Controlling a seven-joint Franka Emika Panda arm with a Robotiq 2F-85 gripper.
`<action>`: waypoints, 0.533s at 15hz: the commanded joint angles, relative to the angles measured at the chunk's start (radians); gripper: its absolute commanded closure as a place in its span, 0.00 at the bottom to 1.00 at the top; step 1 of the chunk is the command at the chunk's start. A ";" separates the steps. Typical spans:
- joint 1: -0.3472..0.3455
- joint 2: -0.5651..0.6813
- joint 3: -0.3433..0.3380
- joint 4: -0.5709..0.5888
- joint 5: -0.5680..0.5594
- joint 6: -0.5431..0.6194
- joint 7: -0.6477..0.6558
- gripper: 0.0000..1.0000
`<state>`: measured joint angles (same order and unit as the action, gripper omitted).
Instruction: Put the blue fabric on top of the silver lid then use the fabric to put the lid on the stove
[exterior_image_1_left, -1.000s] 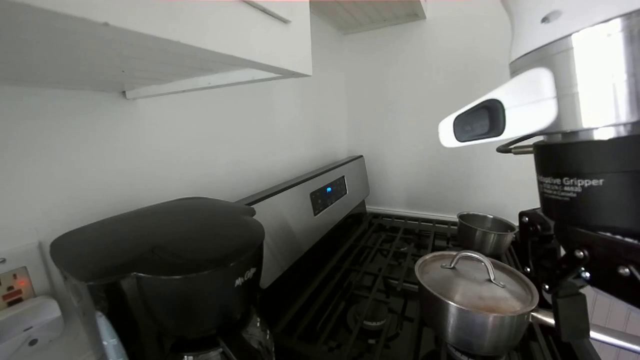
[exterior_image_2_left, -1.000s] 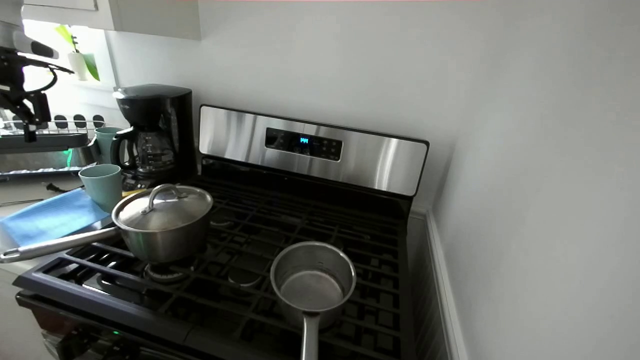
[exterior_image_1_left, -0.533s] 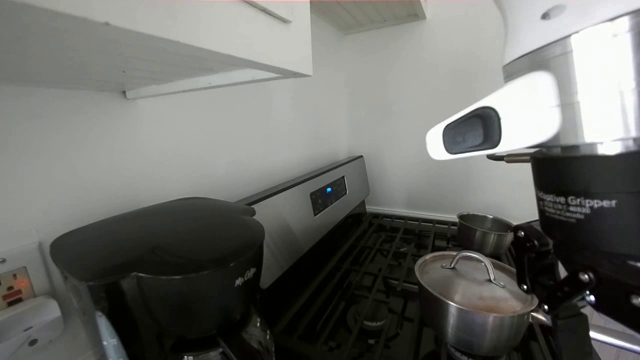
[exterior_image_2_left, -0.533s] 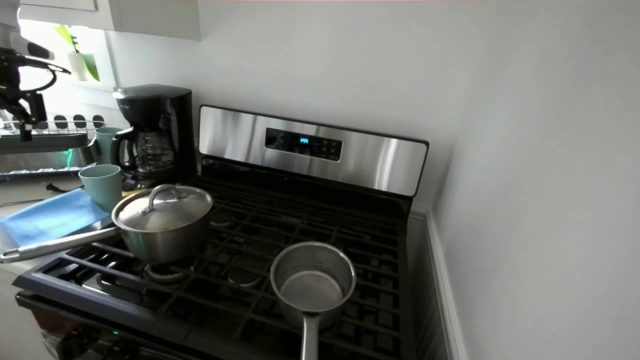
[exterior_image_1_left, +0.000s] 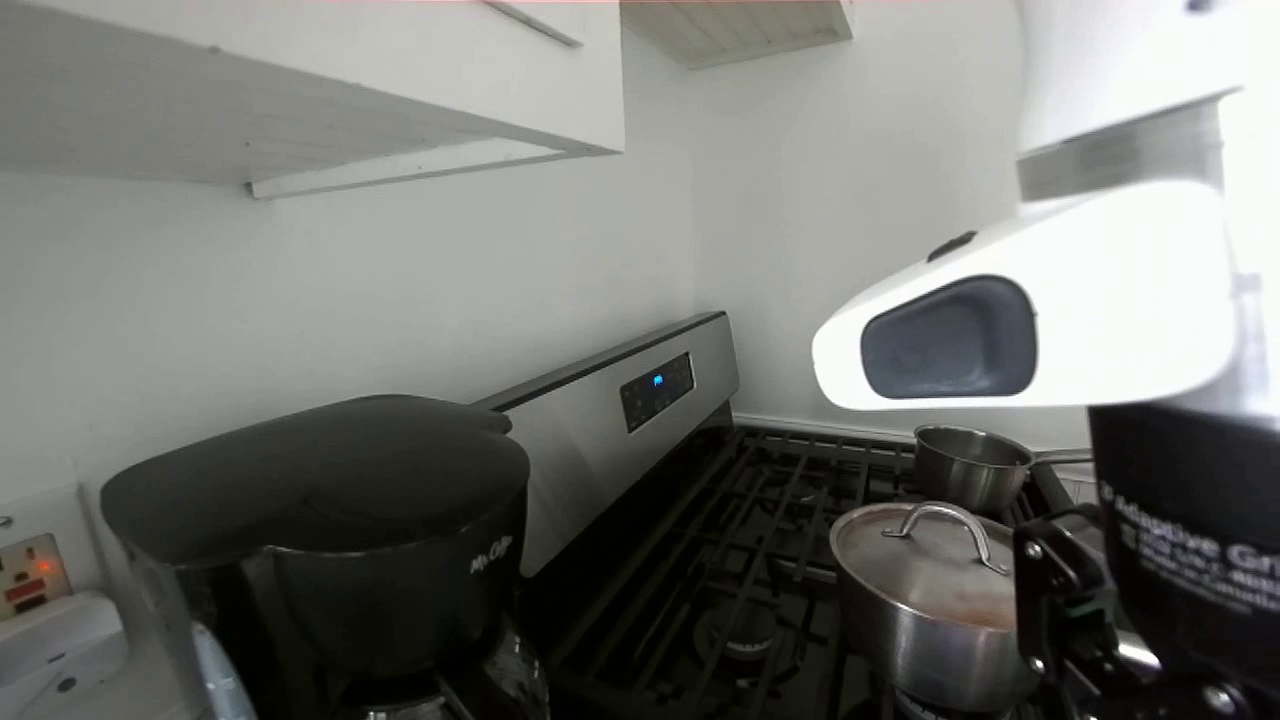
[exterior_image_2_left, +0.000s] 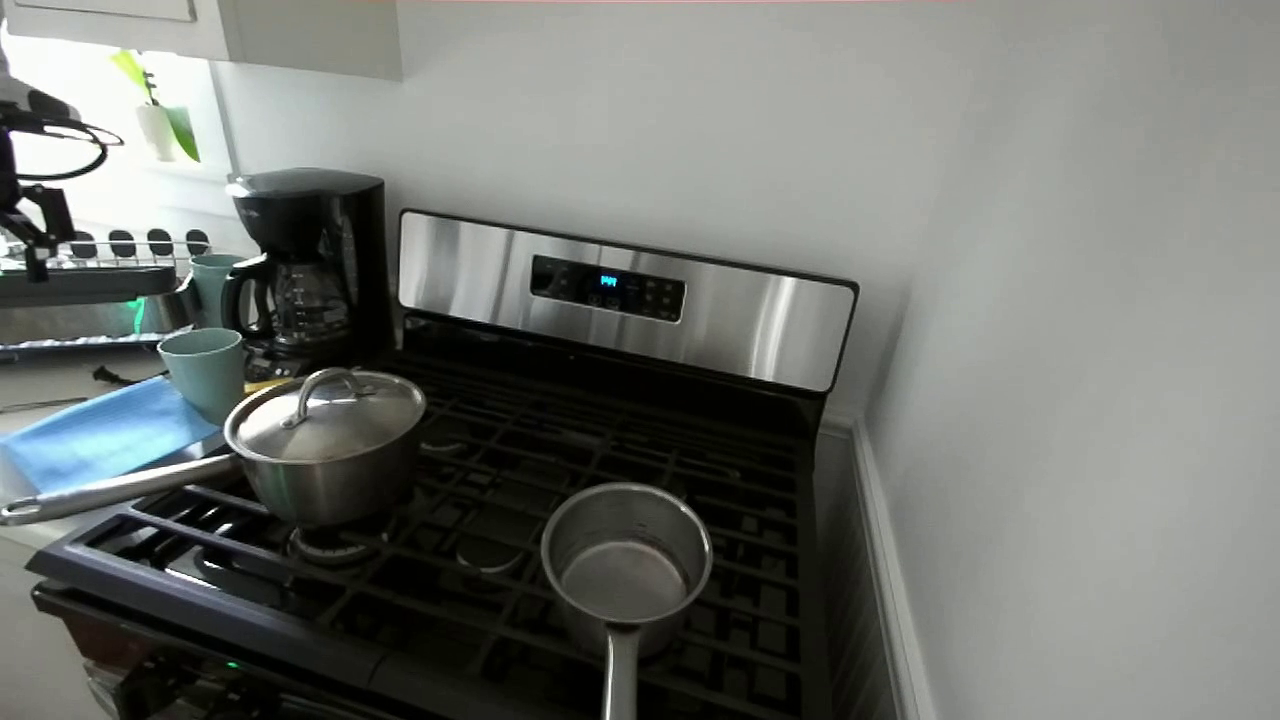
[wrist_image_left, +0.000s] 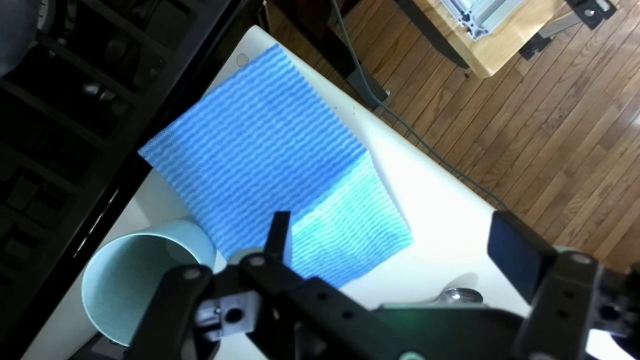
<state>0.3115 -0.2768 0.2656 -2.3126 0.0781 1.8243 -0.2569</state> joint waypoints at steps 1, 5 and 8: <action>0.003 0.001 -0.003 0.003 -0.001 -0.003 0.001 0.00; -0.010 -0.002 -0.012 -0.056 0.033 0.045 0.071 0.00; -0.009 -0.018 -0.016 -0.146 0.051 0.154 0.086 0.00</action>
<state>0.3027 -0.2753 0.2532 -2.3737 0.0995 1.8765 -0.1933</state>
